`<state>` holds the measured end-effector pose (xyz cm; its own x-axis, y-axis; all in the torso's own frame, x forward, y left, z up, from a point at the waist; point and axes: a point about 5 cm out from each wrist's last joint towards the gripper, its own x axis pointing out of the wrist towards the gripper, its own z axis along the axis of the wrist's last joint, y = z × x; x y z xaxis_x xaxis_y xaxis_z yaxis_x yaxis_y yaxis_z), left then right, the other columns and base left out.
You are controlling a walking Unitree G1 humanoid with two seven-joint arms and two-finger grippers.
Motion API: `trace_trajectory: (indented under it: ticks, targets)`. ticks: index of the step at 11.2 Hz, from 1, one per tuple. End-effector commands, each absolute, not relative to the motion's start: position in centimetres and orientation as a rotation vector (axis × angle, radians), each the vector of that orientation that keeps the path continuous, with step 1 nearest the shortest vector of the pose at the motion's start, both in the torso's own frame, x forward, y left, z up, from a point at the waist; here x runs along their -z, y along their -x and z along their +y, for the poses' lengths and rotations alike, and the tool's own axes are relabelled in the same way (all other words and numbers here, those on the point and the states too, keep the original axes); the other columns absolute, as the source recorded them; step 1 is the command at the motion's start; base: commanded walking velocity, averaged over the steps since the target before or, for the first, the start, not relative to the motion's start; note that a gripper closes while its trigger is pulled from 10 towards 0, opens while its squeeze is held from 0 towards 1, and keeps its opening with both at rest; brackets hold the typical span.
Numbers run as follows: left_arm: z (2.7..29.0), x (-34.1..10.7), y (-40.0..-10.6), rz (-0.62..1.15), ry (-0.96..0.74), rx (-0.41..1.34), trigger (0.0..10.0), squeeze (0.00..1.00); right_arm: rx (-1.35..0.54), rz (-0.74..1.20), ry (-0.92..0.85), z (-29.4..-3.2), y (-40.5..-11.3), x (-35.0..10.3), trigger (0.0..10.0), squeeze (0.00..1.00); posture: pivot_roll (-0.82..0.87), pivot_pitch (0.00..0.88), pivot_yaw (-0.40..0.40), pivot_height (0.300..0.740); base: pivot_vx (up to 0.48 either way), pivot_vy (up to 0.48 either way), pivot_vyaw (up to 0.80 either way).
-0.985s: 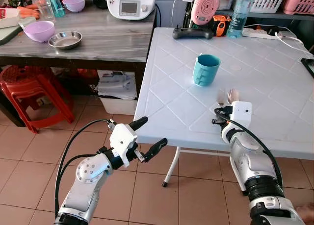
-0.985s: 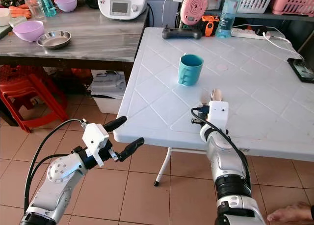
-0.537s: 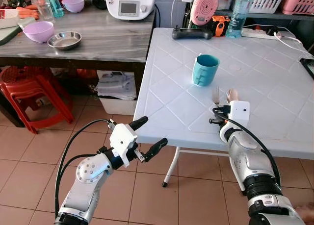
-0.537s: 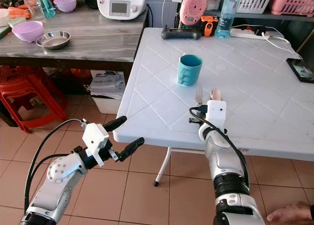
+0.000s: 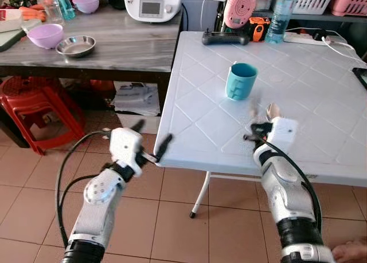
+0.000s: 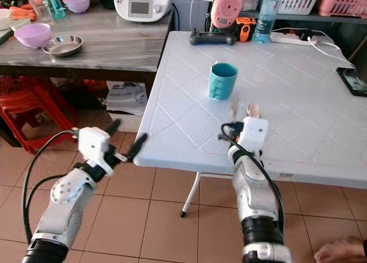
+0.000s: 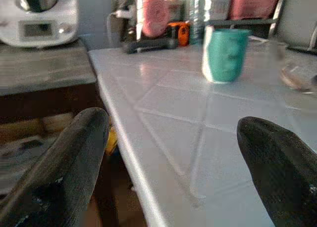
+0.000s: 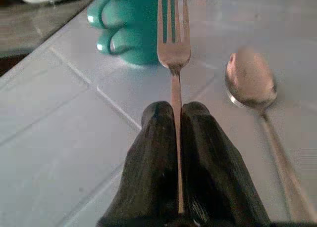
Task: Setting the table
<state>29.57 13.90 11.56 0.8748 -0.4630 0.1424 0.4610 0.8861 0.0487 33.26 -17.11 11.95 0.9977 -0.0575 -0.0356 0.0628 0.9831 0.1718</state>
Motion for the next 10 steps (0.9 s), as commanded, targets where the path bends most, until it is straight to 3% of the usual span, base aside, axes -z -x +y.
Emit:
trace_trajectory:
  ticks: [1, 5, 10]
  targets:
    - [14.1, -11.4, -29.8, -0.137, -0.014, 0.445, 10.0, 0.00, 0.069, -0.018, -0.159, -16.8, -32.8, -12.5, 10.0, 0.00, 0.00, 0.067, 0.013, 0.740, 0.000, 0.000, 0.00]
    - [13.0, -11.2, -30.1, -0.129, 0.017, 0.447, 10.0, 0.00, 0.138, -0.061, -0.092, -17.6, -30.9, -12.2, 10.0, 0.00, -0.01, 0.044, 0.010, 0.740, 0.000, 0.000, 0.00]
    - [12.7, -11.1, -30.1, -0.129, 0.023, 0.448, 10.0, 0.00, 0.156, -0.085, -0.060, -18.4, -31.8, -13.0, 10.0, 0.00, -0.01, 0.040, 0.008, 0.740, 0.000, 0.000, 0.00]
